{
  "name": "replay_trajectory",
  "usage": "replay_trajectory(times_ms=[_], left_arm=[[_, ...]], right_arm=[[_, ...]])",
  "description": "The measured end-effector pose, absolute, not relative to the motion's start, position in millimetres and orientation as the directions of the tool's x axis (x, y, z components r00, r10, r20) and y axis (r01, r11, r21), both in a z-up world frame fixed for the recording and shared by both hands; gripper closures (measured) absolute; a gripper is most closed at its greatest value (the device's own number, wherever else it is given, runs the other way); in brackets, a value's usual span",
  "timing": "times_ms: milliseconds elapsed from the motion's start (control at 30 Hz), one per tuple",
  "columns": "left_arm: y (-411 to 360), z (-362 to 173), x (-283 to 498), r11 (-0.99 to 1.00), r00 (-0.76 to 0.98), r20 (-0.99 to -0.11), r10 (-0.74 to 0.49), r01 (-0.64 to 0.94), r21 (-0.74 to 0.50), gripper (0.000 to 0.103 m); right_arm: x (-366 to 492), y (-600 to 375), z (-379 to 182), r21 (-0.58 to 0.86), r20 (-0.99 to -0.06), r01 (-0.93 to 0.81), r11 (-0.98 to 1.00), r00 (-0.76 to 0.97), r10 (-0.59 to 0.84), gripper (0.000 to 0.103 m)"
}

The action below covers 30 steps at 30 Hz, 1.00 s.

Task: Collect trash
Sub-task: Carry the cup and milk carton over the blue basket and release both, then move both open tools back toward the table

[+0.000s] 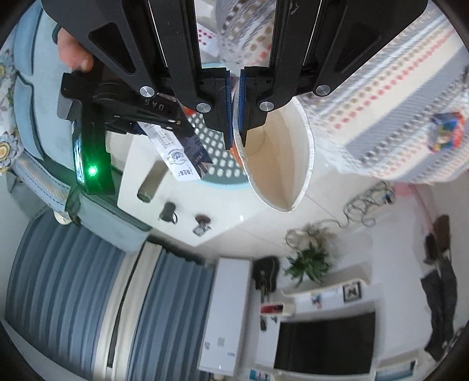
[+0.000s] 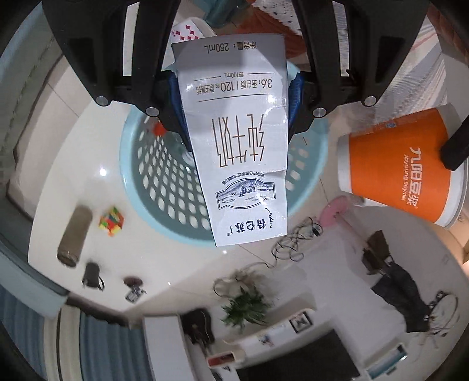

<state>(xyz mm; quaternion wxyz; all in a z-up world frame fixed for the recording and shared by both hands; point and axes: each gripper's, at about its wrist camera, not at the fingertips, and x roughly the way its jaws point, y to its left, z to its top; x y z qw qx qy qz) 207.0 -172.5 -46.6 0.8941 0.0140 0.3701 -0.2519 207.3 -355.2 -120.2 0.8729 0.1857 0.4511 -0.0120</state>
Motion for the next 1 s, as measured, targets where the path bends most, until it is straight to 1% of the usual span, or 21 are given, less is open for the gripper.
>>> replay_trajectory(times_ms=[133,167,200,267,300,400,633,800,900,967,1000], left_arm=[[-181,-61,217,0.873,0.572,-0.696,-0.434,0.458,-0.167,0.100],[-182,-62,218,0.873,0.568,-0.700,-0.433,0.458,-0.168,0.092],[-183,-66,220,0.870,0.554,-0.709,-0.437,0.461,-0.176,0.077],[-183,-68,218,0.874,0.556,-0.711,-0.430,0.455,-0.172,0.064],[-182,-71,218,0.872,0.553,-0.714,-0.429,0.459,-0.169,0.061],[-177,-73,217,0.871,0.540,-0.721,-0.435,0.456,-0.184,0.057],[-153,-73,211,0.879,0.547,-0.713,-0.439,0.425,-0.216,0.056],[-133,-63,201,0.885,0.570,-0.694,-0.440,0.407,-0.228,0.056],[-122,-57,195,0.893,0.590,-0.684,-0.429,0.394,-0.220,0.053],[-114,-53,191,0.896,0.600,-0.678,-0.424,0.386,-0.218,0.052],[-110,-51,189,0.897,0.605,-0.675,-0.423,0.383,-0.219,0.051]], right_arm=[[211,-357,-134,0.310,-0.808,0.214,0.926,0.572,0.139,0.050],[212,-357,-136,0.308,-0.811,0.221,0.925,0.570,0.134,0.050],[212,-358,-138,0.305,-0.814,0.225,0.925,0.566,0.131,0.050],[214,-358,-141,0.304,-0.818,0.225,0.926,0.560,0.133,0.050],[213,-359,-142,0.302,-0.820,0.227,0.926,0.557,0.131,0.050],[213,-358,-143,0.302,-0.823,0.229,0.926,0.553,0.131,0.050],[207,-351,-135,0.290,-0.820,0.219,0.932,0.560,0.123,0.050],[203,-332,-116,0.265,-0.803,0.177,0.948,0.585,0.115,0.050],[205,-329,-113,0.256,-0.806,0.188,0.948,0.583,0.102,0.050],[210,-330,-115,0.239,-0.810,0.209,0.948,0.582,0.075,0.046],[212,-331,-117,0.221,-0.818,0.220,0.950,0.573,0.058,0.034]])
